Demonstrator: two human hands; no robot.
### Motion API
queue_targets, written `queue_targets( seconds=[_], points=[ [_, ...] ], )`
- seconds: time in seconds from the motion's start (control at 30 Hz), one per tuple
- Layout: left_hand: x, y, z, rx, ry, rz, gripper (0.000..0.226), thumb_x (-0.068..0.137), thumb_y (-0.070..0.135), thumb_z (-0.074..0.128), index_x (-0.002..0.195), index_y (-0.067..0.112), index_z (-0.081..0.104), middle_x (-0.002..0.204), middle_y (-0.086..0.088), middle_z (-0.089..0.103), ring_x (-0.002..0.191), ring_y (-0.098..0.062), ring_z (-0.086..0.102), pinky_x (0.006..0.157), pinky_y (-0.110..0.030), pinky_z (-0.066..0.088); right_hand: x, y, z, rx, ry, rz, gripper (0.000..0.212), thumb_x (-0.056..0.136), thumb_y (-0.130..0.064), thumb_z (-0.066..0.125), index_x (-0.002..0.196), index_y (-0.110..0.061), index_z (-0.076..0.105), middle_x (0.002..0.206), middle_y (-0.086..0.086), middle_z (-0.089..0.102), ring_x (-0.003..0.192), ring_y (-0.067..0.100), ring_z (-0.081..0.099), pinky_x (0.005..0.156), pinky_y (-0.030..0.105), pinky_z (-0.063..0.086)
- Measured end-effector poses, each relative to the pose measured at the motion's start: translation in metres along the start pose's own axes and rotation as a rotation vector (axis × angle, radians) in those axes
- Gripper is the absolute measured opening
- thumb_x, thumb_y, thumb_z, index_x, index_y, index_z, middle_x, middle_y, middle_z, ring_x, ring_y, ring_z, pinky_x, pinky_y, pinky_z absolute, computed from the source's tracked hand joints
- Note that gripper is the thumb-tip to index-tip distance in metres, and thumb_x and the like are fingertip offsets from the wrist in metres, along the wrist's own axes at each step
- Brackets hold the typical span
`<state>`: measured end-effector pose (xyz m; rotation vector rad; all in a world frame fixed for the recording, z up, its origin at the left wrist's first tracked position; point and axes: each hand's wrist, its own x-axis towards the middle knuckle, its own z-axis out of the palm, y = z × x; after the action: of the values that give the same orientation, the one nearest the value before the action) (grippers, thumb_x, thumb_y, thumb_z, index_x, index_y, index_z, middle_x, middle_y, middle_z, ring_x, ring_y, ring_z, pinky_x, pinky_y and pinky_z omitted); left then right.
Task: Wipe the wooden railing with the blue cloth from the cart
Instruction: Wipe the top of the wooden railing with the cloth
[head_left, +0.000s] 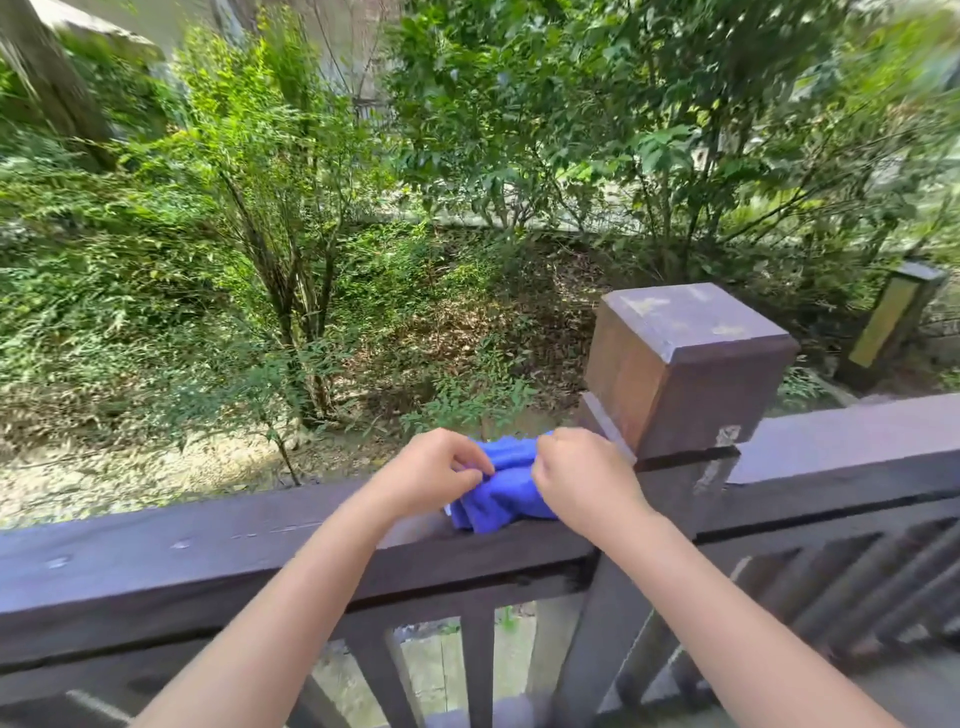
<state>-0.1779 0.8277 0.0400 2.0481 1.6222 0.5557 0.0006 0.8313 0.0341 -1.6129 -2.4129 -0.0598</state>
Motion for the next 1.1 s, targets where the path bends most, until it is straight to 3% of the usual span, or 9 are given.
queue_targets(
  seconds=[0.1, 0.2, 0.37, 0.53, 0.63, 0.7, 0.87, 1.0, 1.1],
  points=[
    [0.003, 0.005, 0.029, 0.196, 0.252, 0.052, 0.040, 0.093, 0.018, 0.042, 0.133, 0.015, 0.046, 0.145, -0.011, 0.041, 0.134, -0.024, 0.036, 0.109, -0.029, 0.029, 0.005, 0.005, 0.026, -0.007, -0.052, -0.008, 0.045, 0.096, -0.024, 0.029, 0.138, -0.009, 0.033, 0.151, 0.014, 0.029, 0.142, 0.026, 0.020, 0.115, 0.041, 0.023],
    [0.005, 0.007, 0.065, 0.324, 0.110, 0.081, 0.049, 0.098, 0.028, 0.026, 0.146, 0.025, 0.015, 0.158, 0.000, 0.006, 0.145, -0.013, 0.005, 0.117, -0.041, 0.012, 0.000, 0.005, 0.050, -0.020, -0.067, 0.081, 0.053, 0.096, -0.034, 0.018, 0.143, -0.010, 0.023, 0.155, 0.010, 0.022, 0.144, 0.022, 0.015, 0.117, 0.039, 0.013],
    [0.005, -0.011, 0.077, 0.421, 0.143, 0.064, 0.050, 0.097, 0.030, 0.024, 0.145, 0.019, 0.016, 0.158, -0.002, 0.010, 0.144, -0.012, 0.009, 0.117, -0.035, 0.010, -0.009, -0.006, 0.056, -0.002, 0.075, 0.167, 0.050, 0.088, -0.031, 0.030, 0.122, -0.005, 0.057, 0.128, 0.015, 0.060, 0.120, 0.028, 0.055, 0.101, 0.045, 0.043],
    [-0.023, -0.043, 0.053, 0.480, 0.160, -0.042, 0.051, 0.097, 0.030, 0.019, 0.146, 0.018, 0.013, 0.158, -0.001, 0.009, 0.144, -0.011, 0.007, 0.117, -0.031, 0.007, 0.003, -0.055, 0.063, 0.050, 0.065, 0.122, 0.051, 0.085, -0.035, 0.033, 0.116, -0.006, 0.062, 0.120, 0.014, 0.065, 0.115, 0.026, 0.059, 0.096, 0.041, 0.049],
    [-0.063, -0.074, 0.025, 0.516, 0.208, -0.125, 0.065, 0.087, 0.040, 0.000, 0.145, 0.019, 0.017, 0.157, 0.001, 0.012, 0.144, -0.012, 0.011, 0.117, -0.032, 0.008, 0.009, -0.107, 0.070, 0.067, 0.029, -0.006, 0.048, 0.082, -0.041, 0.050, 0.117, -0.011, 0.062, 0.121, 0.008, 0.066, 0.116, 0.021, 0.059, 0.097, 0.035, 0.049],
    [-0.078, -0.084, 0.017, 0.505, 0.211, -0.164, 0.072, 0.082, 0.042, -0.005, 0.145, 0.017, 0.018, 0.156, 0.000, 0.012, 0.144, -0.012, 0.011, 0.116, -0.028, 0.006, 0.009, -0.126, 0.070, 0.073, -0.001, -0.065, 0.049, 0.082, -0.044, 0.051, 0.119, -0.013, 0.061, 0.123, 0.005, 0.065, 0.117, 0.018, 0.058, 0.098, 0.033, 0.048],
    [-0.054, -0.057, 0.033, 0.371, 0.169, -0.119, 0.051, 0.096, 0.029, 0.024, 0.145, 0.013, 0.019, 0.157, -0.004, 0.011, 0.144, -0.013, 0.012, 0.117, -0.029, 0.007, 0.000, -0.071, 0.068, 0.149, -0.029, -0.080, 0.049, 0.092, -0.034, 0.041, 0.133, -0.007, 0.044, 0.143, 0.012, 0.045, 0.132, 0.022, 0.043, 0.108, 0.040, 0.036],
    [-0.027, -0.027, 0.055, 0.392, 0.136, -0.204, 0.054, 0.095, 0.038, 0.027, 0.145, 0.023, 0.015, 0.158, 0.000, 0.006, 0.145, -0.013, 0.005, 0.117, -0.046, 0.002, -0.002, -0.022, 0.065, 0.268, -0.104, -0.130, 0.050, 0.097, -0.032, 0.028, 0.143, -0.013, 0.024, 0.157, 0.005, 0.017, 0.143, 0.014, 0.016, 0.117, 0.036, 0.010],
    [-0.019, -0.011, 0.070, 0.385, 0.189, -0.234, 0.052, 0.092, 0.049, 0.025, 0.142, 0.041, 0.014, 0.158, 0.005, 0.004, 0.145, -0.017, 0.001, 0.112, -0.061, 0.002, 0.004, -0.004, 0.062, 0.298, -0.056, -0.031, 0.052, 0.097, -0.031, 0.027, 0.145, -0.016, 0.017, 0.157, 0.004, 0.012, 0.144, 0.015, 0.011, 0.117, 0.036, 0.007]
  ],
)
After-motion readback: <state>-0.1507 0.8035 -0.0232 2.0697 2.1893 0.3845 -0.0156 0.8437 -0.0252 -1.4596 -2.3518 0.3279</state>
